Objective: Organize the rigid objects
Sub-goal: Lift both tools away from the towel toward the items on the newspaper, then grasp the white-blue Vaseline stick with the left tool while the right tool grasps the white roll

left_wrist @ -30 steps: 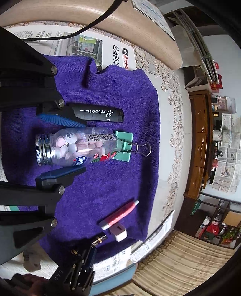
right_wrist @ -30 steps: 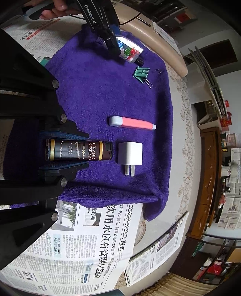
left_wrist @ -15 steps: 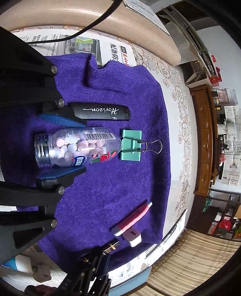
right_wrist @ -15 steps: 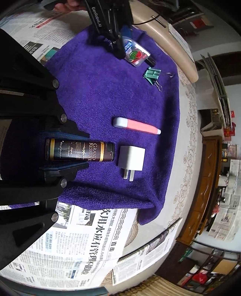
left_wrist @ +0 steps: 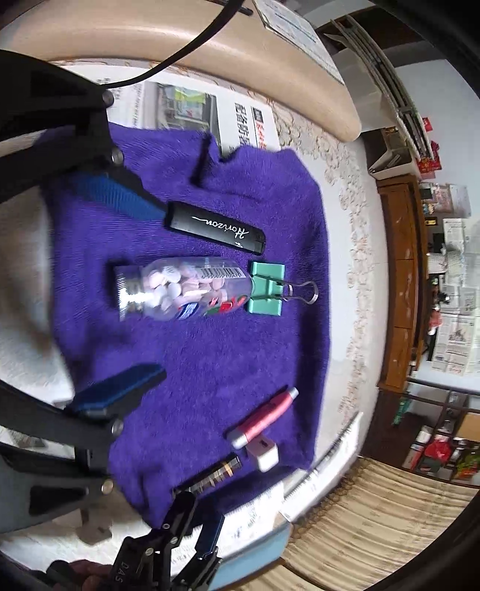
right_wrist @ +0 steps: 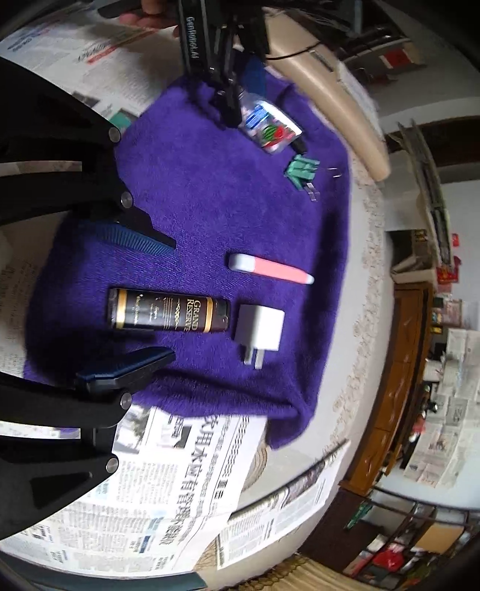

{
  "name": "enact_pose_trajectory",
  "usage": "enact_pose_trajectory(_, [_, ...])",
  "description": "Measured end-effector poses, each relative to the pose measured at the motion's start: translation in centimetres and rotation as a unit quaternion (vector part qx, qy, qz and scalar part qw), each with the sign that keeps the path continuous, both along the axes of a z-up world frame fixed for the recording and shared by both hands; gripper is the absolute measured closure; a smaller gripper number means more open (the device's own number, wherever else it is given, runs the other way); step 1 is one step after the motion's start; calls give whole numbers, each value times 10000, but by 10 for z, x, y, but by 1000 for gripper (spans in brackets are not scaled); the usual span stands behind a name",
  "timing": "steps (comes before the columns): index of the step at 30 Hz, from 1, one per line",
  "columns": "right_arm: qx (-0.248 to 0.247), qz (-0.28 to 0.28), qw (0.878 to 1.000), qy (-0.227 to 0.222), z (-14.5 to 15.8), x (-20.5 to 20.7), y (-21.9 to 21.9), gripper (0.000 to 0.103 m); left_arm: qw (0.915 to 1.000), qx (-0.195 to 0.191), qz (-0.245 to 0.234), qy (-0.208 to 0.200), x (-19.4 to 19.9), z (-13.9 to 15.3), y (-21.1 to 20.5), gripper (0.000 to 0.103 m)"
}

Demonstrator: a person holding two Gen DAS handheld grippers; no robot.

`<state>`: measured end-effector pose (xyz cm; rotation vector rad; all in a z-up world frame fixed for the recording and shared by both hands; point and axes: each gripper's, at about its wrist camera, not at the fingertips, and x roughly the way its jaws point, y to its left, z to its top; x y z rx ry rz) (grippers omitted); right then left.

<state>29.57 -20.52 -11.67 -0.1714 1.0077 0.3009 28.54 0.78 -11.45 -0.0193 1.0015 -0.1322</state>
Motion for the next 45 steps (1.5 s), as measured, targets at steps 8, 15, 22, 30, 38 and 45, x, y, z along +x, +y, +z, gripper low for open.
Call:
enact_pose_trajectory(8, [426,-344,9982,-243,37,-39,-23,1,9990,-401,-147,-151,-53,25,-25,0])
enact_pose_trajectory(15, [772,-808,9936,-186,46,-86,-59,0,9946,-715,-745,-103,-102,27,-72,0])
enact_pose_trajectory(22, [890,-1456,9852,148,33,-107,-95,0,9899,-608,-1280,89,-120,-1,-108,0])
enact_pose_trajectory(30, [1011,-1412,9848,-73,43,-119,-102,0,9908,-184,-1327,179,-113,-24,-126,1])
enact_pose_trajectory(38, [743,-1249,9892,-194,45,-124,-98,0,9854,289,-1677,25,-112,-29,-137,9])
enact_pose_trajectory(45, [850,-1248,9885,-97,42,-124,-106,0,9826,301,-1825,-157,-123,-25,-142,33])
